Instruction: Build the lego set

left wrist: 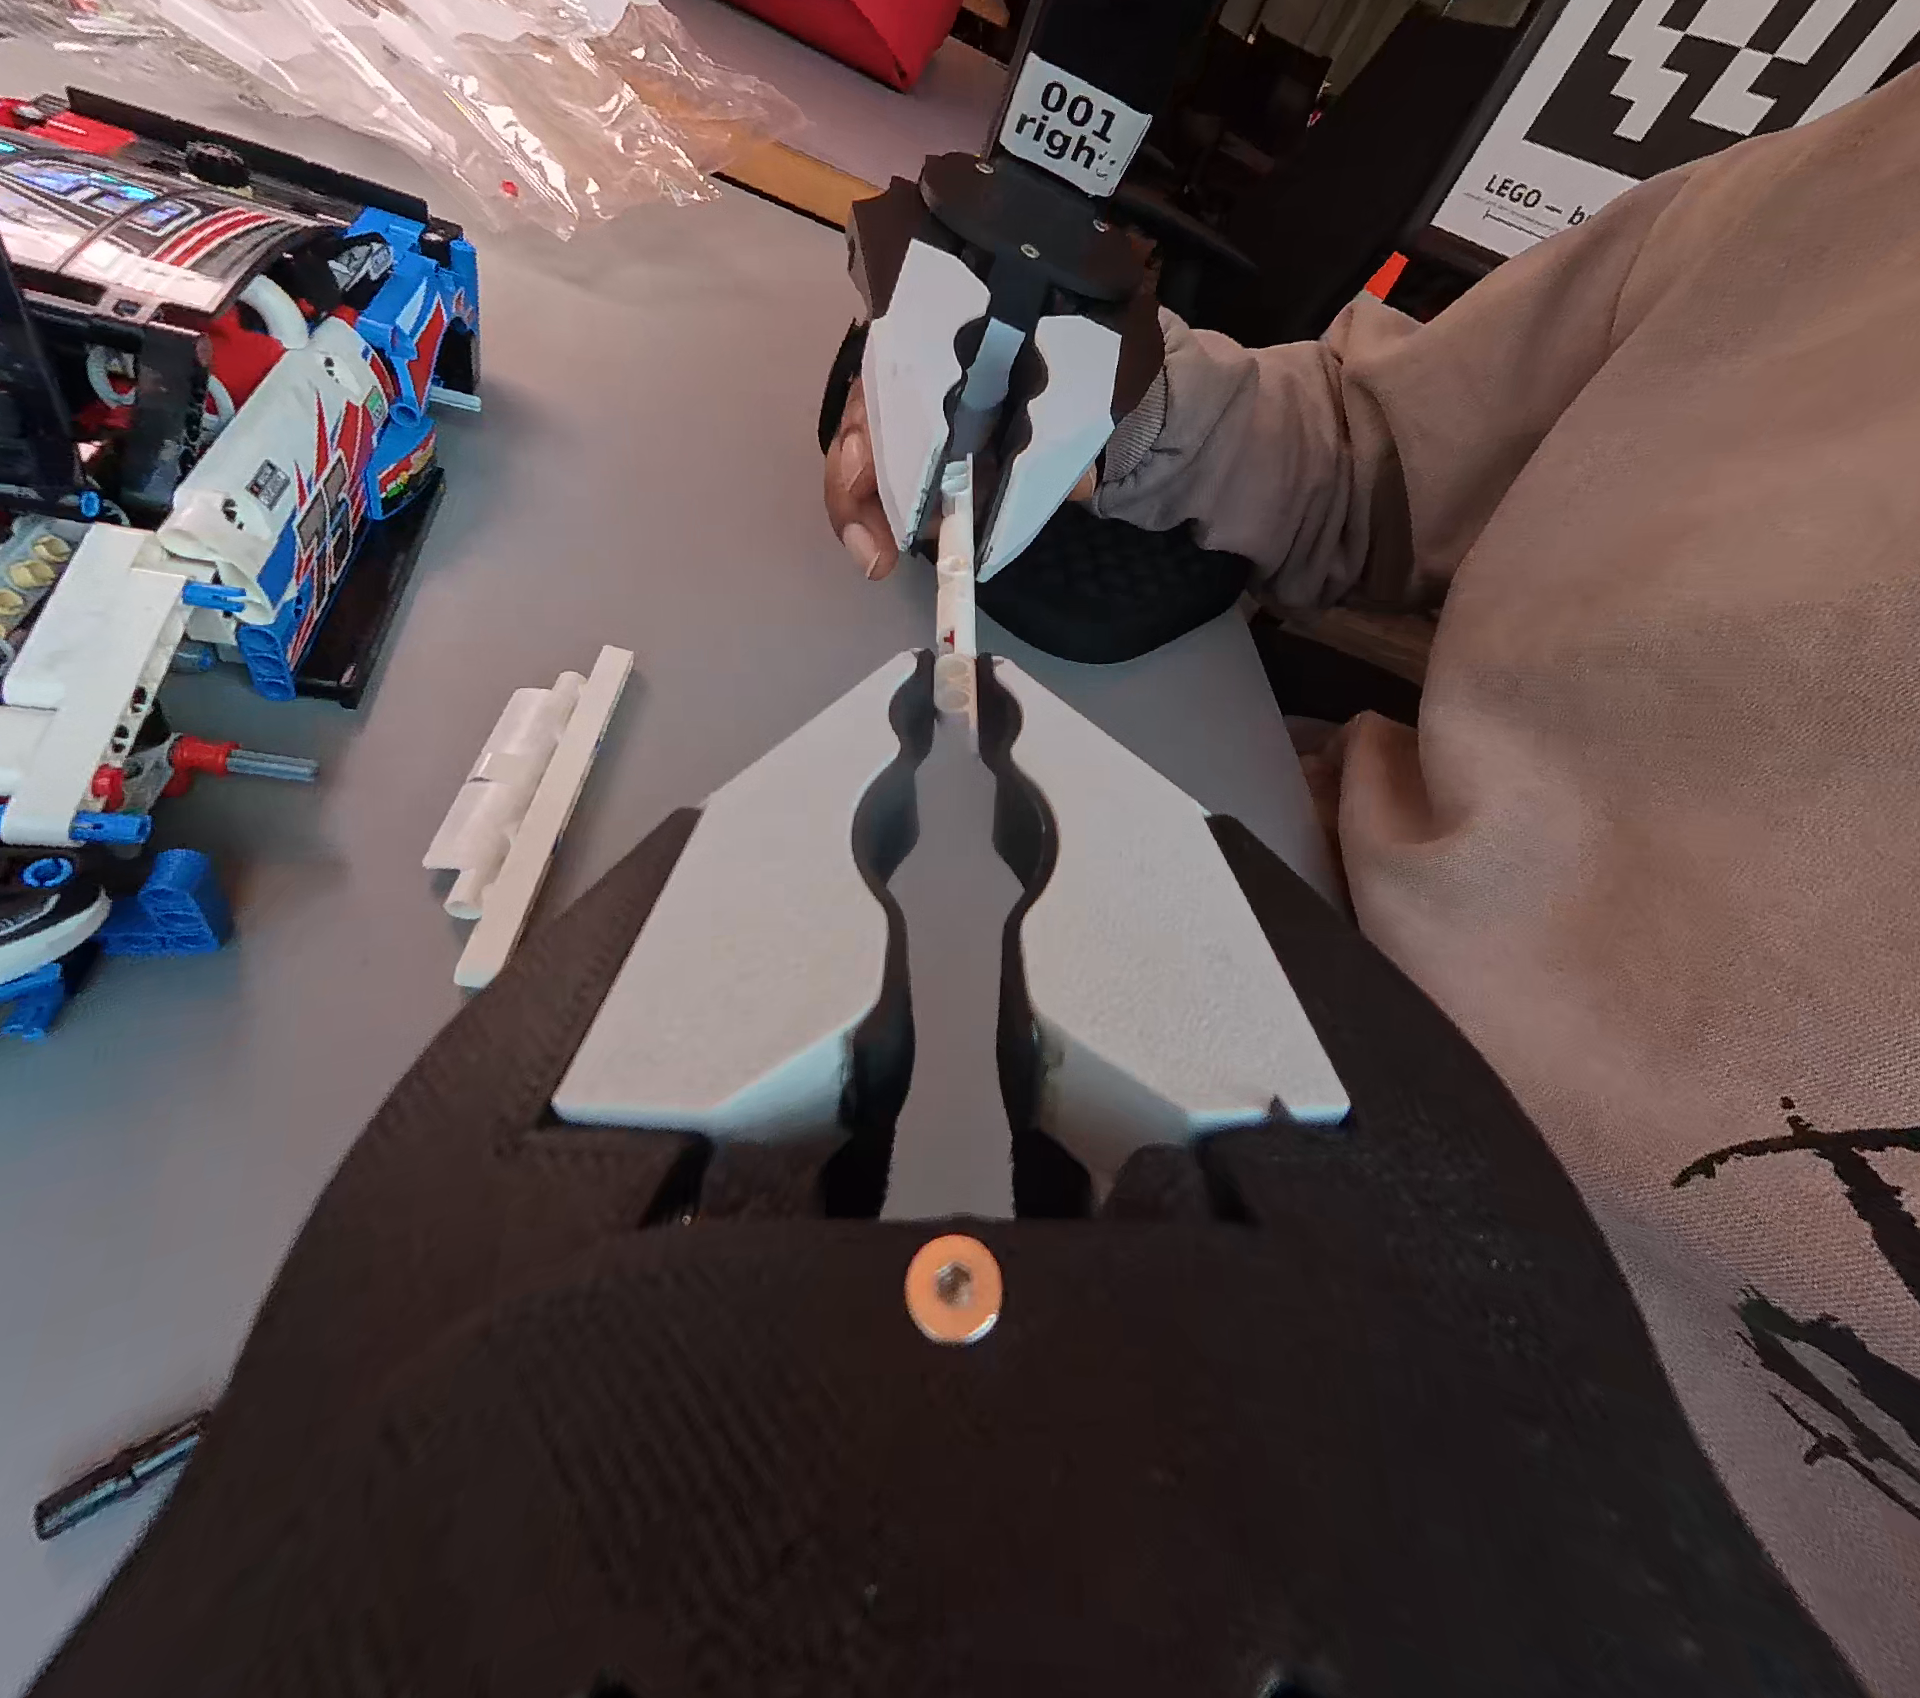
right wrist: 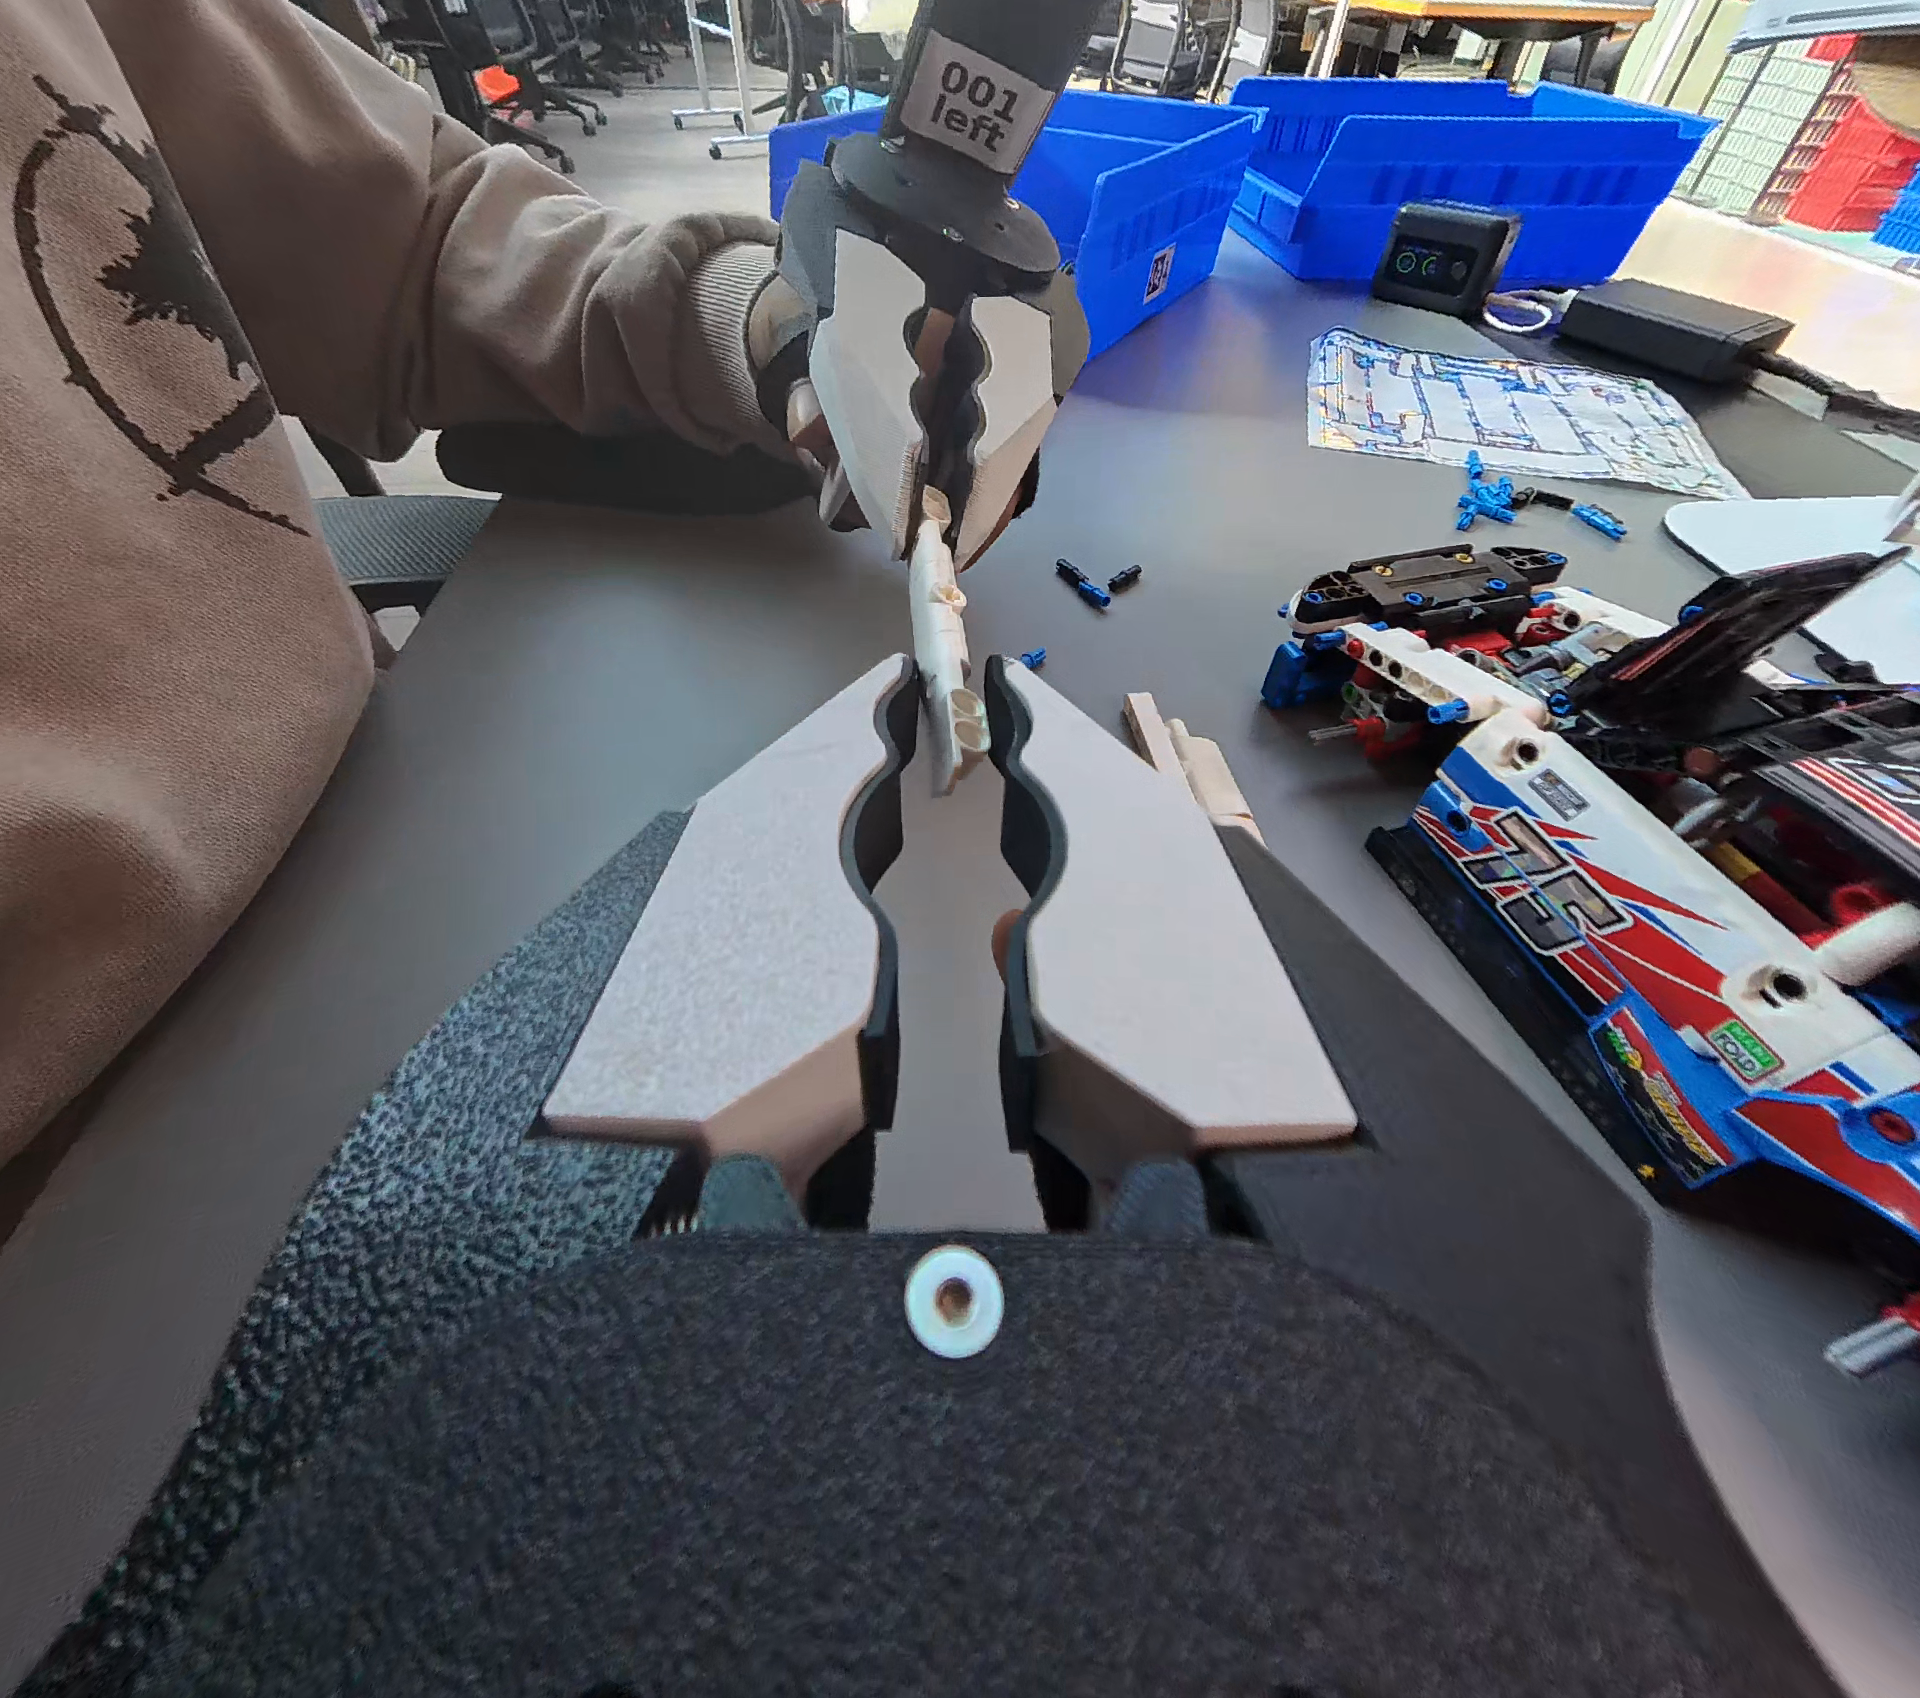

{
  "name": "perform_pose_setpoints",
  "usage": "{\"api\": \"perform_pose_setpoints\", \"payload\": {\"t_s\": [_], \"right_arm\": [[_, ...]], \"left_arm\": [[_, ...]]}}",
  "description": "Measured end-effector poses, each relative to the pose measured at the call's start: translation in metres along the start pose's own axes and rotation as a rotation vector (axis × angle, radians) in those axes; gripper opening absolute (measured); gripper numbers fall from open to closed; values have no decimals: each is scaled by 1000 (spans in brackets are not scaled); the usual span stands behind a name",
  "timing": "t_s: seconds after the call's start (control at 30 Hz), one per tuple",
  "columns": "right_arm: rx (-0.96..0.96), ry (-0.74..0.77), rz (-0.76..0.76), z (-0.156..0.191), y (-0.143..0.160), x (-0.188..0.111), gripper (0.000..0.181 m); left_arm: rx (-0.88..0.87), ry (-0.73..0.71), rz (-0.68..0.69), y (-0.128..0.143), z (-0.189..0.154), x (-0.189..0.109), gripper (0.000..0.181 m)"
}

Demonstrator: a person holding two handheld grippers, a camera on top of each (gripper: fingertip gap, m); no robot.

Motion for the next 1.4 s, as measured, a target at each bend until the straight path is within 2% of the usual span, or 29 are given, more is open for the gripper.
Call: {"api": "perform_pose_setpoints", "payload": {"t_s": [0.53, 0.73, 0.93, 1.03, 1.4], "right_arm": [[30, 0, 119, -2, 17, 5, 7], [-255, 10, 227, 1, 37, 6, 21], [-468, 14, 327, 5, 50, 14, 29], [-511, -11, 353, 9, 56, 15, 13], [-395, -47, 384, 14, 62, 13, 13]], "left_arm": [[-68, -52, 123, 18, 12, -6, 7], [-237, -54, 157, 27, 15, -7, 5], [-290, -55, 206, 38, 14, -6, 5], [-289, -56, 217, 40, 14, -5, 5], [-63, -126, 250, 32, 23, -14, 12]]}}
Point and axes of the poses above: each gripper's, where its closed fingertips meet, x out along the fingers, y out of its underside, z = x × y across the jaws, the point moved 2 cm from there along -x, back along the fingers, and after that the axes turned 13 degrees about -z, right-handed, at the moved point
